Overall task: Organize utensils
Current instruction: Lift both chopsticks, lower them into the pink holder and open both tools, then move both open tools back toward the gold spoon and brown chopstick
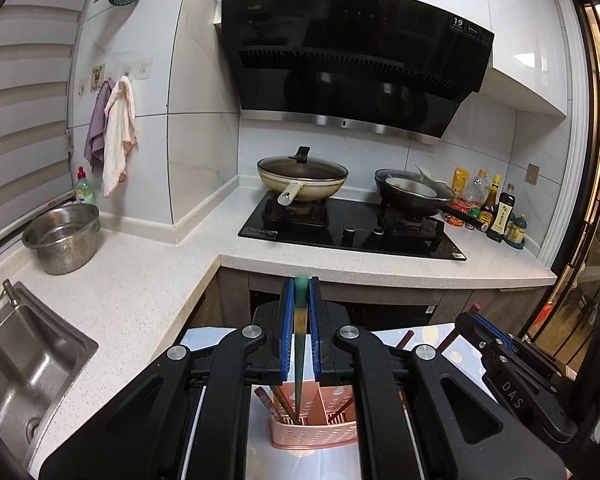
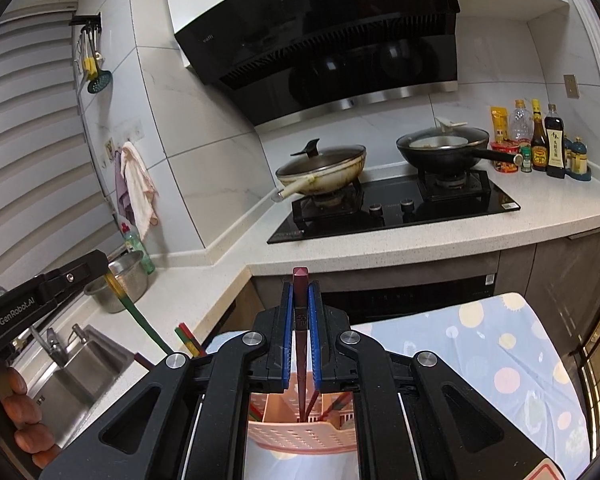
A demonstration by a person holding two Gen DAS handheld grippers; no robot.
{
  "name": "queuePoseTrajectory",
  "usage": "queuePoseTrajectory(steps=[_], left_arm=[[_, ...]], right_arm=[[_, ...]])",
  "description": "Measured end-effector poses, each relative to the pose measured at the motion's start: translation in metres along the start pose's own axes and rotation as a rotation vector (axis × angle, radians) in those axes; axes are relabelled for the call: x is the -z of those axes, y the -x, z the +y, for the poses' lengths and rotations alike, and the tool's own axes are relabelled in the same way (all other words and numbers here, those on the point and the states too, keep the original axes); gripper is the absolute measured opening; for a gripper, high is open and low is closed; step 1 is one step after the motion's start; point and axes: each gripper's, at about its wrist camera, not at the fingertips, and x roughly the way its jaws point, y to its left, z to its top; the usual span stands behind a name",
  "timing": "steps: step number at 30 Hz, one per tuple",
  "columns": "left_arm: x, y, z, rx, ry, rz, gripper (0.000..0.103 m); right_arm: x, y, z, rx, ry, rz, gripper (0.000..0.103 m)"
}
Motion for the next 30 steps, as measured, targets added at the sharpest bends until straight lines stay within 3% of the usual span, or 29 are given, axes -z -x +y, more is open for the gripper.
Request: queuePoseTrajectory(steps=[3, 4, 5, 14, 26, 30], left_arm=[[0.005, 0.004, -0.001, -0.006, -0.005, 0.000, 0.016], [0.007, 0.005, -0.002, -0.015, -0.005, 0.004, 0.034], [0.008, 0.007, -0.003, -0.024, -0.006, -0.003, 0.046], [0.021, 0.025, -0.005, -0.042, -0.023, 0.021, 0.049], [0.038, 0.068, -0.008, -0.039, -0.033, 0.033, 0.050], [0.045, 0.084, -0.008, -0.040, -0.030, 0.032, 0.054]], right_arm=[[0.004, 0.003, 0.001, 0.013, 0.009, -0.003, 0.020], [0.005, 0.005, 0.001, 0.014, 0.009, -0.005, 0.022], [0.006, 0.006, 0.001, 0.015, 0.007, -0.007, 0.026], [0.013, 0.036, 0.008, 0.012, 0.019, -0.019, 0.034], [0.030, 0.090, 0.024, -0.003, 0.041, -0.024, 0.035], [0.041, 0.109, 0.027, -0.008, 0.044, -0.022, 0.036]])
